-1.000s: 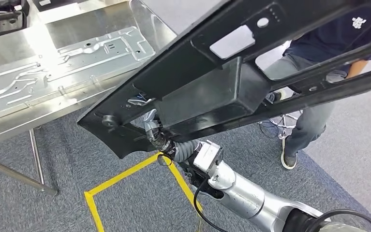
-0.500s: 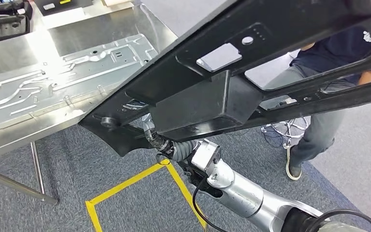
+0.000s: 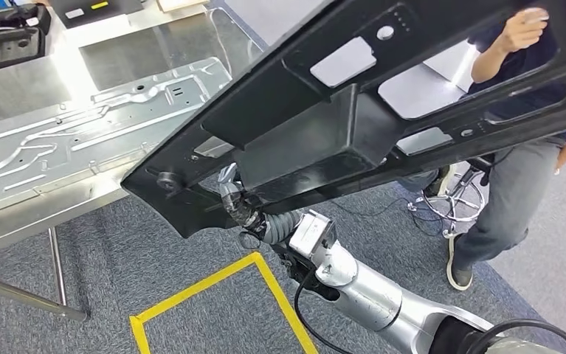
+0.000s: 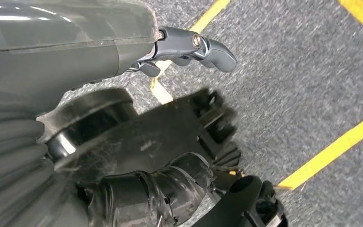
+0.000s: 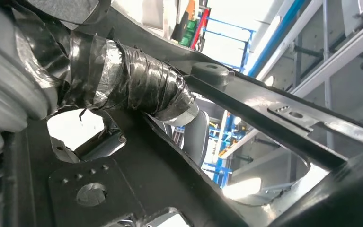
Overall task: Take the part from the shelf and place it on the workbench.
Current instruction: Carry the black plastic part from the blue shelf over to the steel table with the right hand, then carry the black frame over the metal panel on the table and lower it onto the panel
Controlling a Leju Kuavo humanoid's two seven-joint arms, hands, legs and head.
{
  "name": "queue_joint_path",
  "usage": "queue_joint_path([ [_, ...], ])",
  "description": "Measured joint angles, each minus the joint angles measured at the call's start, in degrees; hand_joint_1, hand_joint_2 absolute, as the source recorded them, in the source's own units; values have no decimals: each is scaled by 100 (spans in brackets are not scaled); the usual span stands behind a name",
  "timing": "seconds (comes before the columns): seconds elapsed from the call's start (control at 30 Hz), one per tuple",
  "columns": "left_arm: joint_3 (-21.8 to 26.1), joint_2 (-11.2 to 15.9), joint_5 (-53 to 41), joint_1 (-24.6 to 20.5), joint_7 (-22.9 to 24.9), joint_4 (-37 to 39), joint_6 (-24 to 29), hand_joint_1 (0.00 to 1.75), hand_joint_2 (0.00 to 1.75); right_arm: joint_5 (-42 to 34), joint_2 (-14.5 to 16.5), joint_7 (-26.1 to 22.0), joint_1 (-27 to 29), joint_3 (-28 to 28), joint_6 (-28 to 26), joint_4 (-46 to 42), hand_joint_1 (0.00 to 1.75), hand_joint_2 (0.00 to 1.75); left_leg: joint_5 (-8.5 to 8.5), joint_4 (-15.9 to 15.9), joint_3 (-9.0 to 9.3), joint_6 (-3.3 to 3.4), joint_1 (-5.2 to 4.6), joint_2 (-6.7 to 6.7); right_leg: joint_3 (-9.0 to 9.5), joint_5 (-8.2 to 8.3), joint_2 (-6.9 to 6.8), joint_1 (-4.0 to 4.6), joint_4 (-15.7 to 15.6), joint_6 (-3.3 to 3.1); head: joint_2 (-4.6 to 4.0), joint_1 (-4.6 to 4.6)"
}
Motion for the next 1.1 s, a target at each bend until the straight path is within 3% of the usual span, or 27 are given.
queue_joint_path([
  [0.03, 0, 2, 1, -3, 2, 3, 2, 0, 175, 2, 0, 5, 0, 0, -1, 1, 175, 175, 184, -305, 102, 53, -52, 90, 64, -34, -39, 8, -17, 5, -1, 2],
  [0.1, 0, 5, 1, -13, 4, 10, 6, 0, 175, 5, 1, 14, 3, 0, -2, 3, 175, 175, 279, -640, 203, 154, -158, 220, 148, -82, -119, 8, -69, 38, -1, -1],
  [0.17, 0, 7, 2, -13, 5, 13, 8, 0, 175, 9, 2, 19, 2, 0, -4, 3, 175, 175, 314, -740, 257, 208, -188, 159, 219, -126, -195, 14, -119, 100, -1, -6],
  [0.23, 0, 5, 2, 0, 5, 15, 9, 0, 175, 11, 2, 20, -6, 0, -5, 2, 175, 175, 458, -865, 386, 223, -146, 59, 241, -219, -107, 15, -26, 154, -1, -5],
  [0.3, 0, 1, 2, -13, 5, 20, 9, 0, 175, 13, 2, 17, -7, -1, -7, 3, 175, 175, 484, -934, 474, 246, -105, -33, -18, -451, 99, 7, 484, 181, -1, -2],
  [0.37, 0, -7, 2, -33, 5, 24, 8, 0, 175, 14, 0, 16, 11, -2, -14, 5, 175, 175, 455, -929, 486, 269, -96, -158, -486, -673, 190, 4, 1191, 207, -1, 1],
  [0.4, 0, -10, 2, -33, 5, 24, 7, 0, 175, 14, -2, 17, 22, -2, -19, 9, 175, 175, 433, -917, 491, 265, -91, -233, -655, -660, 199, -1, 1377, 223, -1, 0],
  [0.43, 0, -12, 2, -28, 5, 24, 5, 0, 175, 14, -3, 18, 27, -2, -23, 11, 175, 175, 406, -895, 501, 254, -83, -309, -718, -531, 206, -8, 1351, 238, -1, 1],
  [0.5, 0, -14, 2, -15, 5, 25, 2, 0, 175, 15, -4, 19, 24, -2, -29, 16, 175, 175, 320, -811, 523, 205, -51, -463, -550, -67, 308, -45, 755, 278, -1, 2],
  [0.53, 0, -15, 3, -17, 5, 26, 1, 0, 175, 15, -5, 19, 23, -2, -32, 20, 175, 175, 268, -744, 511, 171, -41, -538, -422, 90, 453, -73, 416, 294, -1, 2],
  [0.6, 0, -15, 3, -28, 9, 30, -5, 0, 175, 10, -6, 14, 24, -2, -30, 23, 175, 175, 204, -656, 454, 111, -20, -656, -280, 167, 687, -100, 69, 261, -1, -1],
  [0.67, 0, -15, 2, -21, 12, 33, -13, 0, 175, -14, -6, -2, 17, -3, -11, 22, 175, 175, 198, -654, 419, 67, 0, -745, -260, 132, 682, -84, 42, 170, 0, -4],
  [0.7, 0, -14, 2, -8, 13, 34, -16, 0, 175, -31, -3, -15, 7, -3, 2, 22, 175, 175, 185, -647, 413, 46, 5, -738, -236, 124, 642, -84, 21, 135, 0, -4],
  [0.77, 0, -14, 1, -10, 9, 37, -27, 0, 175, -57, 4, -40, -8, -4, 21, 19, 175, 175, 80, -429, 320, -10, -1, -501, -152, 95, 559, -96, -25, 62, 0, -21],
  [0.83, 0, -17, -1, -39, 3, 37, -49, 0, 175, -73, 5, -55, -7, -4, 32, 16, 175, 175, -144, 199, -24, -71, 18, -193, -66, 44, 465, -78, -51, 17, -1, -37],
  [0.9, 0, -20, 0, -49, 1, 37, -70, 0, 175, -92, 4, -58, -3, -4, 35, 15, 175, 175, -268, 812, -437, -97, 55, -103, 3, -20, 380, -49, -55, 4, -1, -38],
  [0.93, 0, -21, 0, -44, 1, 37, -75, 0, 175, -101, 4, -58, -1, -4, 34, 15, 175, 175, -196, 883, -530, -93, 63, -94, 46, -57, 352, -37, -55, 5, 0, -38],
  [0.97, 0, -22, 0, -37, 1, 37, -79, 0, 175, -108, 4, -58, -2, -4, 34, 15, 175, 175, -27, 744, -510, -76, 64, -91, 96, -95, 331, -26, -55, 6, 0, -38],
  [1.03, 0, -22, 0, -34, 1, 38, -80, 0, 175, -114, 5, -58, -7, -4, 34, 15, 175, 175, 419, 51, -219, -8, 44, -87, 204, -181, 299, -18, -77, 12, -1, -37],
  [1.1, 0, -21, 1, -41, -3, 41, -80, 0, 175, -115, 6, -66, -18, -5, 35, 15, 175, 175, 596, -517, 77, 71, -23, -77, 288, -243, 278, -27, -132, 52, -2, -37],
])
